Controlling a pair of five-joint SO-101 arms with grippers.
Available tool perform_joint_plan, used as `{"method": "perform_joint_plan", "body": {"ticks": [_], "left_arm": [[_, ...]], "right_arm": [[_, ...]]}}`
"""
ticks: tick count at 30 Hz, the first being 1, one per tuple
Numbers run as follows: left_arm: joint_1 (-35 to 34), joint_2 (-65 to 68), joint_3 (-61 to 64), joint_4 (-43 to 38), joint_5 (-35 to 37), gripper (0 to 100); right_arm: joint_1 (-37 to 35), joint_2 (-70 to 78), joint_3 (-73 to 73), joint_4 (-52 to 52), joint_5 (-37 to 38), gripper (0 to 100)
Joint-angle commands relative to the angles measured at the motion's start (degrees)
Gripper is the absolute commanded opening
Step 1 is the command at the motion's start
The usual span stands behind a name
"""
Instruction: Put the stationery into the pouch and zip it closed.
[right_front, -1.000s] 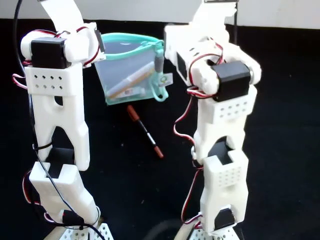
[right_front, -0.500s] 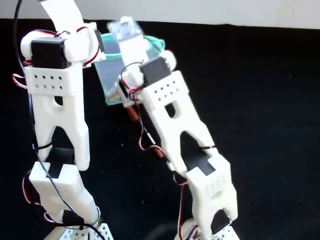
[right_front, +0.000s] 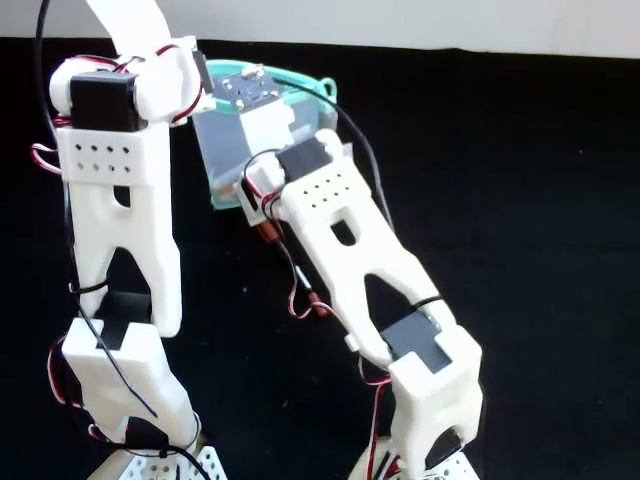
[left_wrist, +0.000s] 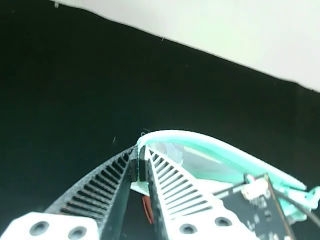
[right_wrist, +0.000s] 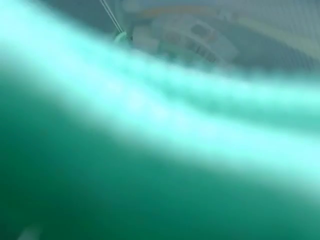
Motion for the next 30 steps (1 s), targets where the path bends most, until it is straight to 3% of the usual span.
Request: {"method": "perform_joint_plan", "body": {"ticks": [1,14,23,27,30], "left_arm": [[-2.07,1.01,0.48,-2.64,0.09,1],[-2.15,1.10,0.57,-2.20,-0.26,1],[-2.15,1.27,0.57,-2.64,0.00,1],[-2.33,4.44,0.13,-2.64,0.00,1],[-2.86,6.37,0.04,-2.64,0.00,1]], "right_arm": [[1.01,-0.04,3.03,-1.10,0.53,22.2],[2.59,-16.84,-19.30,2.33,0.18,22.2],[2.24,-20.62,-19.12,21.23,2.11,22.2],[1.36,-20.44,-14.55,22.29,2.99,22.2],[-0.22,-20.35,-1.71,17.36,3.08,22.2]]}}
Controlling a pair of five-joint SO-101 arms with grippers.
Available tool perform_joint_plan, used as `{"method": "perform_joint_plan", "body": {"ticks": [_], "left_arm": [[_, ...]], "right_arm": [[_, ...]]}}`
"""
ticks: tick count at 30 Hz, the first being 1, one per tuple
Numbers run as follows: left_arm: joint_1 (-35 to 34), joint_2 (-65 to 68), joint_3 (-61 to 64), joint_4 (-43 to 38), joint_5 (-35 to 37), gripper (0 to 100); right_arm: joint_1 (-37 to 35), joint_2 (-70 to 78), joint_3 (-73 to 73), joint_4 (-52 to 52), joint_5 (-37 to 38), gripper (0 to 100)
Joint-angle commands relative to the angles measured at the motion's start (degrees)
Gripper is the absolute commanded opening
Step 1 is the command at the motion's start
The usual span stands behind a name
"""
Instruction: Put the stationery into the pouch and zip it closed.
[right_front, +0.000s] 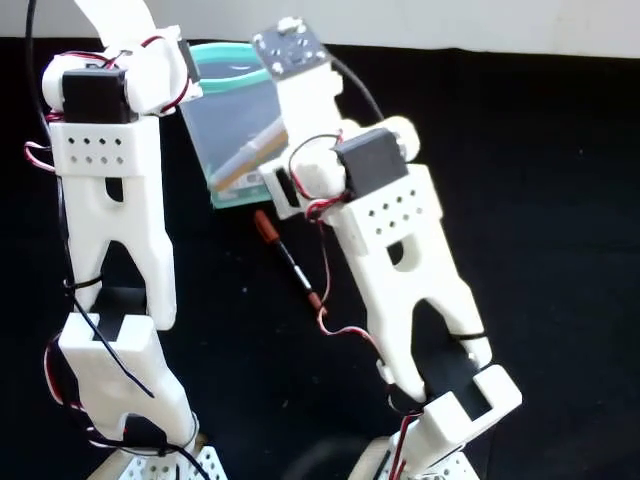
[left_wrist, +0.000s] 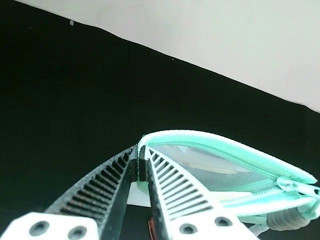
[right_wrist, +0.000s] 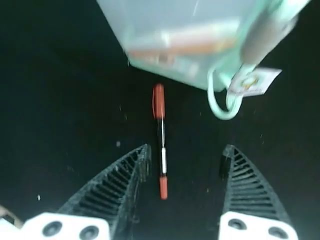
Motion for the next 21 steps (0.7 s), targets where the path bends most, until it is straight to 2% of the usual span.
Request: {"method": "perform_joint_plan", "body": {"ticks": [1,7,14,21], "left_arm": [[-1.01,3.21,0.22,0.00,0.18,1],[-1.36,3.65,0.22,-0.09,0.18,1],[-4.79,3.82,0.22,0.00,0.18,1],[-4.88,3.82,0.22,0.26,0.18,1]], "right_arm": [[-1.71,-2.15,13.76,-6.81,1.14,22.2],[-2.95,-1.98,36.26,-30.11,6.24,22.1],[-2.77,-1.71,50.42,-54.29,15.56,22.1],[-2.86,-1.63,59.91,-68.44,17.05,22.0]]}}
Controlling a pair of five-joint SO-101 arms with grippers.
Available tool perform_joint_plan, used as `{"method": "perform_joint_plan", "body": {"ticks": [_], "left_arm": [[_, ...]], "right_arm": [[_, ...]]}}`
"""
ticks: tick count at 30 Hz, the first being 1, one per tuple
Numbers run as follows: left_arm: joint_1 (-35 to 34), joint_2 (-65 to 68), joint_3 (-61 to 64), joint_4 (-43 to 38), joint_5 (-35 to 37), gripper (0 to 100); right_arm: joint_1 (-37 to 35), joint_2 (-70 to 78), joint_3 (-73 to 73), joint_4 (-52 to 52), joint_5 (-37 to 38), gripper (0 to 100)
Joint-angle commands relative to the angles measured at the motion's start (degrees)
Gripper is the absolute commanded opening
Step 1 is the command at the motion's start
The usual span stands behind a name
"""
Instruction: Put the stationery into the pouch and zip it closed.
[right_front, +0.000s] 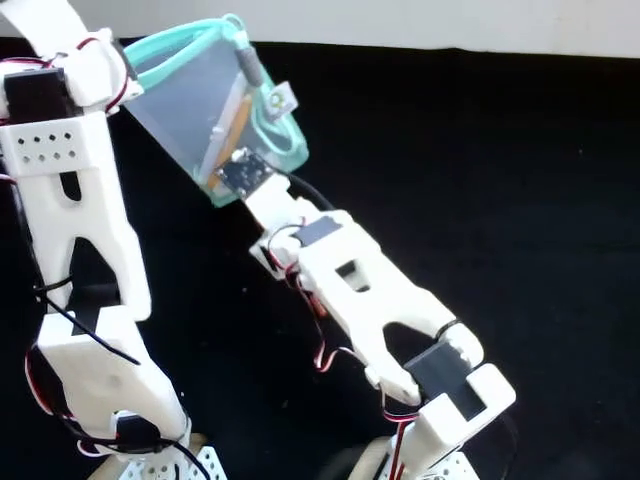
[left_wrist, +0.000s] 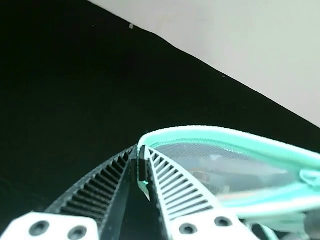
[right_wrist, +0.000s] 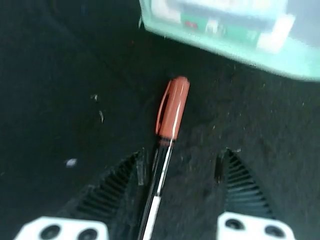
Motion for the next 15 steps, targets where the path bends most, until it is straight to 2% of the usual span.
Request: {"method": "perform_joint_plan", "body": {"ticks": [1,11,13,15], "left_arm": [[0.40,1.80,0.31,0.26,0.18,1],[0.57,1.80,0.31,0.35,0.09,1],[0.57,1.80,0.31,0.35,0.09,1],[0.57,1.80,0.31,0.35,0.09,1]], "right_arm": [[-0.31,-1.45,3.12,-6.02,0.70,22.0],[-0.04,9.10,0.84,-6.73,0.79,20.6],[-0.04,10.15,-0.40,-6.73,0.70,13.3],[-0.04,10.86,-1.19,-6.73,0.44,1.5]]}}
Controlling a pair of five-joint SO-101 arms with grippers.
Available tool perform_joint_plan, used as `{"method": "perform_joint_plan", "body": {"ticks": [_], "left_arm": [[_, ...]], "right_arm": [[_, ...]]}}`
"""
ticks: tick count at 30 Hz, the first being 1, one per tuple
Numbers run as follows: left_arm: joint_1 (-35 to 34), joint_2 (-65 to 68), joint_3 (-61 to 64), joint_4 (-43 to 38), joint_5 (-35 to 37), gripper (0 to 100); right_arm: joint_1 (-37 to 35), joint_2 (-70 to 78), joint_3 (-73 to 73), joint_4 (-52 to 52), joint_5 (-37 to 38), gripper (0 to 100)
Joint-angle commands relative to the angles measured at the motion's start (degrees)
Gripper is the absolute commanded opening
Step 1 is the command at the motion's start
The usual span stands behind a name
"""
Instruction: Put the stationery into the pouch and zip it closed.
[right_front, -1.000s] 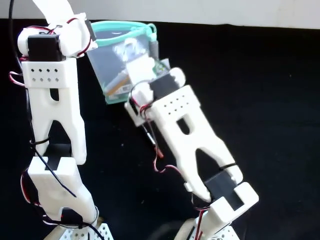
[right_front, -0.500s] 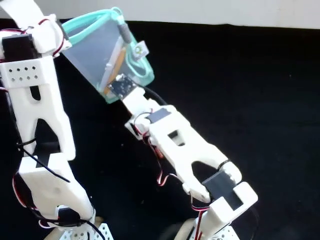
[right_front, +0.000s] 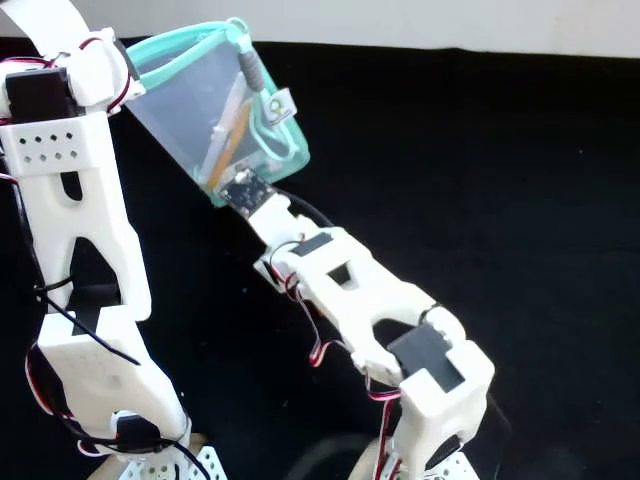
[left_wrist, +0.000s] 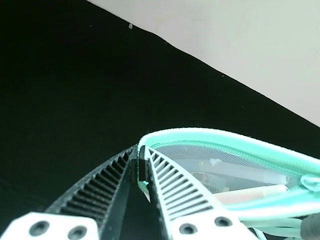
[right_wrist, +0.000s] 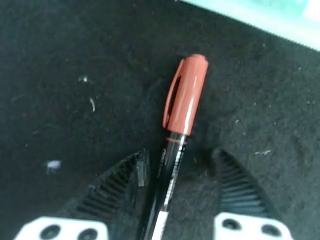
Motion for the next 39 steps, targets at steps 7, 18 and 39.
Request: {"method": "perform_joint_plan", "body": {"ticks": [7,18,39], "left_arm": [[0.66,1.80,0.31,0.35,0.09,1],[0.75,1.80,0.31,0.35,0.09,1],[13.23,1.80,0.66,1.67,-0.26,1]], "right_arm": [[-0.22,1.36,-2.24,-0.31,0.44,0.7],[2.33,-12.79,-2.33,6.11,0.09,0.7],[1.98,-33.01,-42.95,19.82,-18.11,0.7]]}}
